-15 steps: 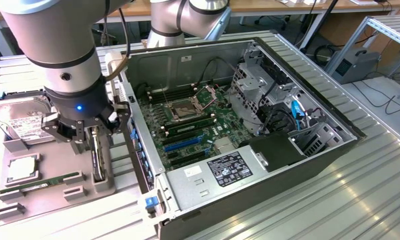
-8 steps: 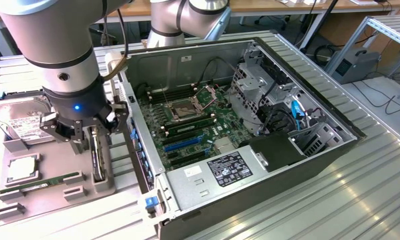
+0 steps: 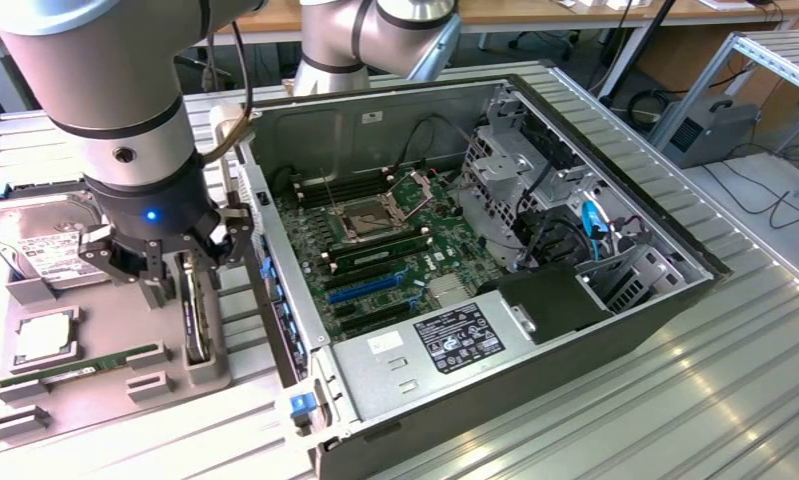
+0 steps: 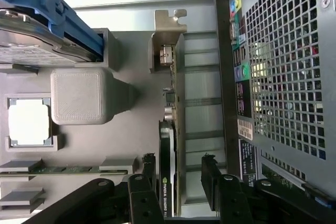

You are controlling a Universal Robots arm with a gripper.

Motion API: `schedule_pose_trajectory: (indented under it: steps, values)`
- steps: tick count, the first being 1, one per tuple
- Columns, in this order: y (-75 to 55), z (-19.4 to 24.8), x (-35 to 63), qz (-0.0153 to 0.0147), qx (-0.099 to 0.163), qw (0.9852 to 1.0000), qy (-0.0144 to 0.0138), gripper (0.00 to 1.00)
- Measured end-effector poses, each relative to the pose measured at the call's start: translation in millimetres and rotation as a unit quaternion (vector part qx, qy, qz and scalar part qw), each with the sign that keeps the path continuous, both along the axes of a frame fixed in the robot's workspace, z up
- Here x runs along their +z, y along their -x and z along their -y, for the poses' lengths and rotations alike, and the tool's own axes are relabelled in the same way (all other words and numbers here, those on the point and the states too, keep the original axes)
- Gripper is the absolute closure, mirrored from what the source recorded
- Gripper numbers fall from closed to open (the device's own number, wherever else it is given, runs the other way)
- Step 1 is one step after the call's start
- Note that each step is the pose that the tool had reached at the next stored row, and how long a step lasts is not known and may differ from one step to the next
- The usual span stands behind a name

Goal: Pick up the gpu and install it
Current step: 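Pick up the gpu and move the gpu toward the slot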

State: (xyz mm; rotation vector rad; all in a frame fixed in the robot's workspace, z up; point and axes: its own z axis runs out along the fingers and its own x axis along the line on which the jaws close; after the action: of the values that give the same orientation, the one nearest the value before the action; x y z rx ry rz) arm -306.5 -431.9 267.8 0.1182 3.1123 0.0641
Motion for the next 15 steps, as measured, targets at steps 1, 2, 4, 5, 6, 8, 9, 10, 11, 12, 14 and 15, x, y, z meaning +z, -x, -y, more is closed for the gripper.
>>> schedule_pose_trajectory:
  steps: [1,2,4,5,6,8,9,10,11,12,14,15]
  values:
    - [0.3,-0.7,-0.6,0.0000,0.000,1.0000,0.0000,0.52]
    - [0.6,-1.3,-1.2,0.0000,0.000,1.0000,0.0000,0.52]
    - [2.0,-1.9,-2.6,-0.0001,0.000,1.0000,0.0002,0.52]
    - [2.8,-2.2,-3.4,0.0000,0.000,1.0000,0.0001,0.52]
    - [4.0,-2.6,-4.0,-0.0001,0.000,1.0000,0.0002,0.52]
    - [5.5,-3.0,-5.3,-0.0001,0.000,1.0000,0.0002,0.52]
    - [5.5,-3.0,-6.0,0.0000,0.000,1.0000,0.0002,0.52]
    - [5.6,-3.0,-6.7,0.0000,0.000,1.0000,0.0002,0.52]
    - [5.6,-3.0,-7.5,0.0000,0.000,1.0000,0.0002,0.52]
    - [5.6,-3.0,-8.4,0.0000,0.000,1.0000,0.0002,0.52]
    - [5.6,-3.2,-10.2,0.0000,0.000,1.0000,0.0002,0.52]
    - [5.7,-3.6,-11.0,-0.0001,0.000,1.0000,0.0002,0.52]
